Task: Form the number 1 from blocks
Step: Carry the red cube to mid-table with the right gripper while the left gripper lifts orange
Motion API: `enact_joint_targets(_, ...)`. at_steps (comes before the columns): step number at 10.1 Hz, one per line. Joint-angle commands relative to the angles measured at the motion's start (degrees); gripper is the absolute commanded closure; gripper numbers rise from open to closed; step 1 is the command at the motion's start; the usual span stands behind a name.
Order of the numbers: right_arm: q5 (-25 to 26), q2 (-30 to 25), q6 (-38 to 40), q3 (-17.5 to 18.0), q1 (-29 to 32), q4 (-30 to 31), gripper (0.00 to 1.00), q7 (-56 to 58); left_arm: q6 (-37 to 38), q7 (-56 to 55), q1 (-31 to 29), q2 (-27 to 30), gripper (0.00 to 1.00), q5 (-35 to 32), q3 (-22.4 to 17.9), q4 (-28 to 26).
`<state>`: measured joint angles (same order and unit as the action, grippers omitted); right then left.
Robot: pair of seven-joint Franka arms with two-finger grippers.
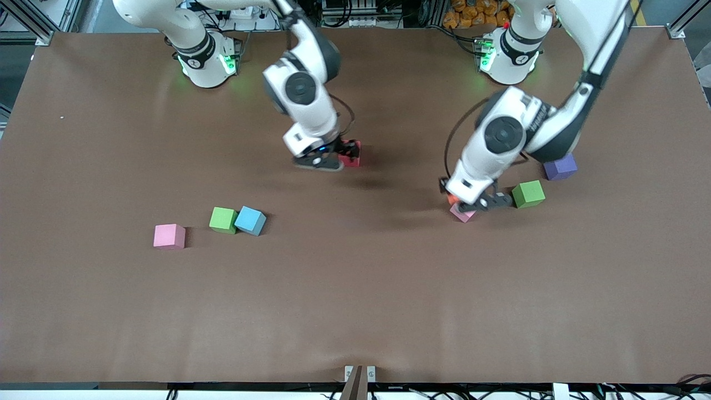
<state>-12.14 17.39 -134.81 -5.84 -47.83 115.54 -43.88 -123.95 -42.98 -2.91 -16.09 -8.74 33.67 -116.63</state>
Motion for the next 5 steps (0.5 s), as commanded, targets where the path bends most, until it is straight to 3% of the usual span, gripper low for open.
enact_joint_targets(1,2.82,-6.65,7.08,1.00,11.57,1.27,0.00,13.14,2.22,-2.35,-0.61,7.71,1.00,6.34,7.42,-5.60)
enact_joint_targets(5,3.09,-7.72,7.90,1.18,25.48,-0.13,0.00,27.16,-2.86,-17.10,1.40,9.41,1.00,8.92,22.90,-8.00)
